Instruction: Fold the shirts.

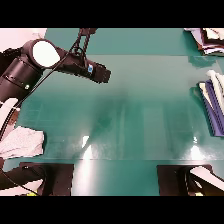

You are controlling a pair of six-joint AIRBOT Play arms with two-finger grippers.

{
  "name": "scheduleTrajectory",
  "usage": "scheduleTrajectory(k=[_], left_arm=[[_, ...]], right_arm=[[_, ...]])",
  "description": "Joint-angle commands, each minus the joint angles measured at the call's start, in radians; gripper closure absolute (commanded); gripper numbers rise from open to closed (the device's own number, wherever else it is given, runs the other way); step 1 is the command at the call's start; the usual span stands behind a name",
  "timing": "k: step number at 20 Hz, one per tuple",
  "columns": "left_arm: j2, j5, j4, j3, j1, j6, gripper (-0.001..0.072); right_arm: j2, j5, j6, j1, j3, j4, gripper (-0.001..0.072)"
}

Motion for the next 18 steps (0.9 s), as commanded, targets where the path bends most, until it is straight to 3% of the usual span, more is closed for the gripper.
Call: scheduleTrajectory(k=[1, 4, 10, 11, 12, 13, 18], left_arm=[[0.000, 0.000, 0.000, 0.000, -0.001, 0.000, 0.0680], [0.000, 0.000, 0.000, 0.000, -0.001, -0.001, 0.0680], [0.000, 0.040, 0.000, 0.000, -0.001, -0.001, 0.0680], [0.000, 0.047, 0.000, 0.000, -0.001, -0.001, 0.0680], [0.000, 0.059, 0.000, 0.000, -0.001, -0.001, 0.0680], [0.000, 0.066, 0.000, 0.000, -0.001, -0.001, 0.0680], [0.000, 0.080, 0.000, 0.000, -0.001, -0.001, 0.0680]], right_arm=[[0.031, 0.024, 0.002, 0.097, -0.021, 0.137, 0.0221], [0.059, 0.021, 0.004, 0.327, -0.021, 0.225, 0.0230], [0.093, -0.065, 0.003, 0.762, -0.021, 0.203, 0.0285], [0.092, -0.072, 0.003, 0.808, -0.021, 0.203, 0.0389], [0.092, -0.072, 0.001, 0.845, -0.021, 0.203, 0.0635], [0.092, -0.072, -0.009, 0.875, -0.021, 0.203, 0.0695], [0.093, -0.065, -0.014, 0.914, -0.021, 0.205, 0.0696]])
